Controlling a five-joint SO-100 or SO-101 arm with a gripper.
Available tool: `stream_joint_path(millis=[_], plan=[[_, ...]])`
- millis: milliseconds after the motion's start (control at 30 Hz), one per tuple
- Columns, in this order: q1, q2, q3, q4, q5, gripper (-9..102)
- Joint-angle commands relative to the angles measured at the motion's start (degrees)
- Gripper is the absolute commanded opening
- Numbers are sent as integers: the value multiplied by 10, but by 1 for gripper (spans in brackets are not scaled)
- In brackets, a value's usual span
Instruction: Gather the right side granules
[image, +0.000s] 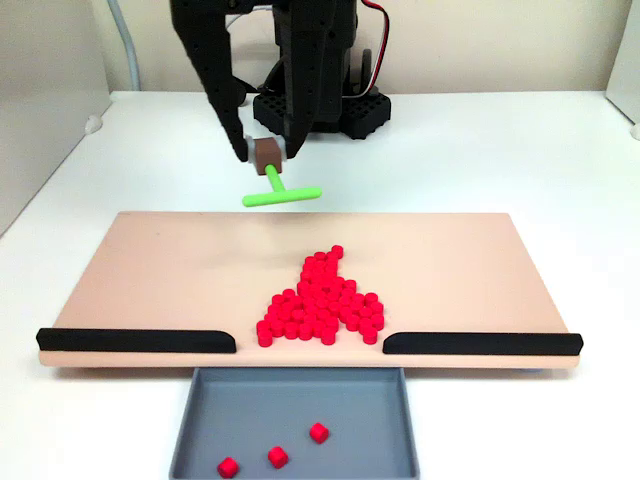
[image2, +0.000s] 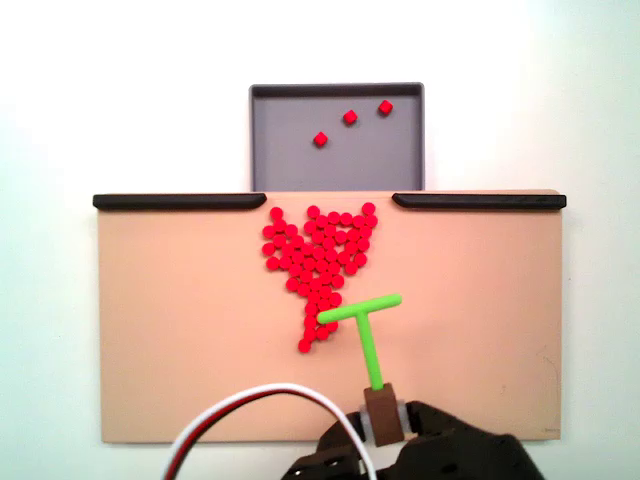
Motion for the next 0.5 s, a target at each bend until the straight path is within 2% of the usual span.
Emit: stream_joint_path(millis=[0, 200, 467], plan=[[-24, 27, -3, 24, 62, 0], [-64, 31, -3, 47, 154, 0], [-79, 33, -3, 47, 184, 0]])
